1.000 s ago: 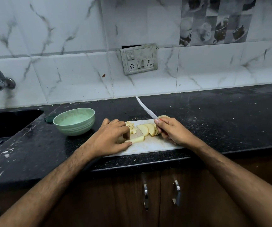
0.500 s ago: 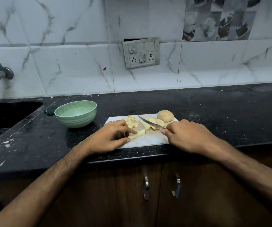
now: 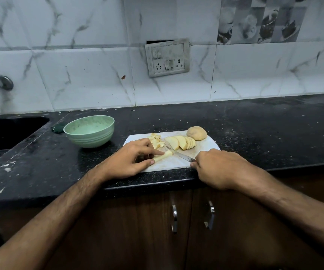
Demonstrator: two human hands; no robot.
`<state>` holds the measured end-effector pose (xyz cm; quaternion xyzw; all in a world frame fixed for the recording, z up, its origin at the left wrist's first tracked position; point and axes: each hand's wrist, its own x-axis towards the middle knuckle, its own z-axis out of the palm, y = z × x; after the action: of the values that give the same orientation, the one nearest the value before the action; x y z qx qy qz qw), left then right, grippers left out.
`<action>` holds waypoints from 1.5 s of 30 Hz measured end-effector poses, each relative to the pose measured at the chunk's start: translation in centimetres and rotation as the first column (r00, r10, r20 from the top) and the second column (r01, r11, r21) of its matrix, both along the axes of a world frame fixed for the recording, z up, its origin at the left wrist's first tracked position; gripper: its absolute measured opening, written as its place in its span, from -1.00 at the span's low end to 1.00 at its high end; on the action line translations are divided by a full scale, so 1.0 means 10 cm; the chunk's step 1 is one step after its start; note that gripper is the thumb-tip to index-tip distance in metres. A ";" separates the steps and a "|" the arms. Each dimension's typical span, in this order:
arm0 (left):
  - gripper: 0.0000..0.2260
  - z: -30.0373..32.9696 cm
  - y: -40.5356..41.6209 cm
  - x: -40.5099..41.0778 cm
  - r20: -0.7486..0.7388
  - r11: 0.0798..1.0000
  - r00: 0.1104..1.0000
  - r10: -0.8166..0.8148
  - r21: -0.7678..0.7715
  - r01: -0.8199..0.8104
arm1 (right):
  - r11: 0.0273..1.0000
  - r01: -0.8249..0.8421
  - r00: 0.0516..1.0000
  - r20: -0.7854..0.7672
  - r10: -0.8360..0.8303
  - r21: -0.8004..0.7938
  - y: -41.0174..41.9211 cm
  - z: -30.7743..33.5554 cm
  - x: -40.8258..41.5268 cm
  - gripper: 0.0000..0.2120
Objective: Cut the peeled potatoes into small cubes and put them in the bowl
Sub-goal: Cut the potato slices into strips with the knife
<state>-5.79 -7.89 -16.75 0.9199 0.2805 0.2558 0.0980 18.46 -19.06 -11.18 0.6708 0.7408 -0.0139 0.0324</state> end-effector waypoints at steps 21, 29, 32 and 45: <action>-0.71 0.00 -0.04 0.00 0.002 1.000 1.000 0.002 0.009 -0.002 | 0.999 0.030 0.995 -0.092 -0.032 -0.014 0.05 0.09 0.07 -0.68; -0.71 -0.02 -0.03 -0.01 0.017 1.000 1.000 -0.009 0.007 0.009 | 0.998 0.021 0.997 -0.080 -0.025 -0.051 0.05 -0.04 -0.06 -0.76; -0.71 -0.02 -0.02 -0.01 0.016 1.000 1.000 -0.011 -0.001 0.011 | 0.996 0.010 0.997 -0.075 -0.017 -0.084 0.02 -0.04 -0.09 -0.80; -0.76 -0.04 -0.02 -0.04 0.080 1.000 0.997 0.002 -0.015 -0.001 | 0.996 -0.034 0.999 0.014 0.033 0.078 -0.09 0.08 -0.09 -0.72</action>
<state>-6.21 -8.11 -17.18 0.9080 0.2790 0.2903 0.1159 17.61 -19.92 -10.38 0.6591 0.7517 0.0200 0.0108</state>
